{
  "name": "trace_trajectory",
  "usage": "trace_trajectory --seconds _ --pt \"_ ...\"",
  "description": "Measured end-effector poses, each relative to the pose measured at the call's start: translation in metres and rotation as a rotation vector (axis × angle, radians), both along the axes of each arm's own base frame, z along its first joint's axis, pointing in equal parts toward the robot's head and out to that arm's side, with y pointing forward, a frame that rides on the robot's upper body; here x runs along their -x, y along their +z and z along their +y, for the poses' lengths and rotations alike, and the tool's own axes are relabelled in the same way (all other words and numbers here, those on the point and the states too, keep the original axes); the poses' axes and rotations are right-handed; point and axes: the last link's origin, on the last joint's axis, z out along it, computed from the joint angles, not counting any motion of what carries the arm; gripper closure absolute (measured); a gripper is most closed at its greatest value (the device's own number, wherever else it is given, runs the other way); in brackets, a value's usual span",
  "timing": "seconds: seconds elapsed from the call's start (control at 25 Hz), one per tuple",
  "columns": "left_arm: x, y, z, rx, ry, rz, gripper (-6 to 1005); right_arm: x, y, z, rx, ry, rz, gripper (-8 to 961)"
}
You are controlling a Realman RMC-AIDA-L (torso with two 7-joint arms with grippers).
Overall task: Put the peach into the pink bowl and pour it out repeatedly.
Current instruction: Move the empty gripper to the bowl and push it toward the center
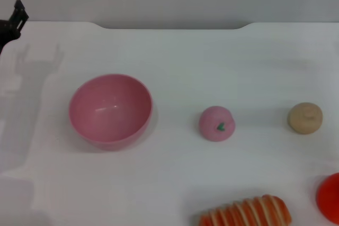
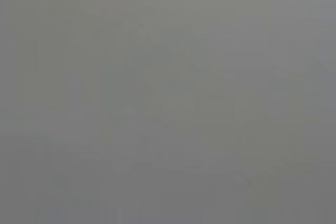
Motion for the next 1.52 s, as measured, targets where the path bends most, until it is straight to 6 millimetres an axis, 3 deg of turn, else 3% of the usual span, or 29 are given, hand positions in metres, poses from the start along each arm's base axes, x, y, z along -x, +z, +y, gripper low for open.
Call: trace_trajectory --seconds 0.12,0.44,0.52,0.6,0.64,0.72,0.76,0.8,0.84,0.88,0.92,1.0,1.08,1.16,1.28,1.32,1.36,1.44,1.52 --pt "0.002 -0.011 0.007 0.067 0.059 0.007 175 -0.005 0.001 -0.003 -0.003 -0.017 0.011 160" --pt "0.001 -0.016 0.007 0.093 0.055 -0.002 175 -0.013 -0.009 -0.008 0.038 -0.056 0.028 160" --pt "-0.023 0.0 0.009 0.075 -0.135 -0.107 175 -0.015 -0.011 -0.008 0.052 -0.071 0.032 160" --pt "-0.029 0.004 0.009 0.079 -0.18 -0.141 174 -0.017 -0.013 -0.008 0.063 -0.081 0.042 160" --pt "-0.05 0.017 0.013 0.109 -0.302 -0.213 174 -0.018 -0.013 -0.008 0.068 -0.086 0.048 160" --pt "-0.059 0.021 0.014 0.135 -0.342 -0.236 174 -0.019 -0.015 -0.008 0.074 -0.091 0.056 161" --pt "-0.078 0.03 0.019 0.203 -0.427 -0.269 174 -0.019 -0.016 -0.008 0.078 -0.094 0.059 161" --pt "-0.078 0.03 0.019 0.203 -0.427 -0.269 174 -0.02 -0.017 -0.009 0.081 -0.097 0.061 161" --pt "-0.113 0.04 0.025 0.373 -0.551 -0.267 174 -0.022 -0.018 -0.011 0.084 -0.102 0.064 161" --pt "-0.131 0.043 0.027 0.477 -0.599 -0.25 174 -0.023 -0.018 -0.012 0.086 -0.106 0.069 161" --pt "-0.14 0.043 0.027 0.544 -0.618 -0.242 174 -0.025 -0.019 -0.014 0.087 -0.11 0.076 161" --pt "-0.14 0.043 0.027 0.544 -0.618 -0.242 174 -0.028 -0.019 -0.017 0.089 -0.116 0.091 161" --pt "-0.177 0.044 0.027 0.805 -0.659 -0.161 174 -0.031 -0.019 -0.019 0.088 -0.122 0.099 161" --pt "-0.193 0.044 0.027 0.968 -0.583 -0.073 174 -0.032 -0.018 -0.02 0.087 -0.125 0.098 161" --pt "-0.193 0.044 0.027 0.968 -0.583 -0.073 175 -0.033 -0.017 -0.021 0.085 -0.126 0.097 161" --pt "-0.197 0.043 0.029 1.058 -0.467 0.009 175 -0.033 -0.017 -0.021 0.084 -0.126 0.096 161" --pt "-0.195 0.047 0.033 1.135 -0.203 0.166 175 -0.034 -0.016 -0.021 0.084 -0.127 0.096 161" --pt "-0.192 0.05 0.033 1.159 -0.041 0.242 175 -0.034 -0.016 -0.022 0.084 -0.128 0.096 161" --pt "-0.192 0.05 0.033 1.159 -0.041 0.242 175 -0.035 -0.016 -0.022 0.084 -0.13 0.096 161"
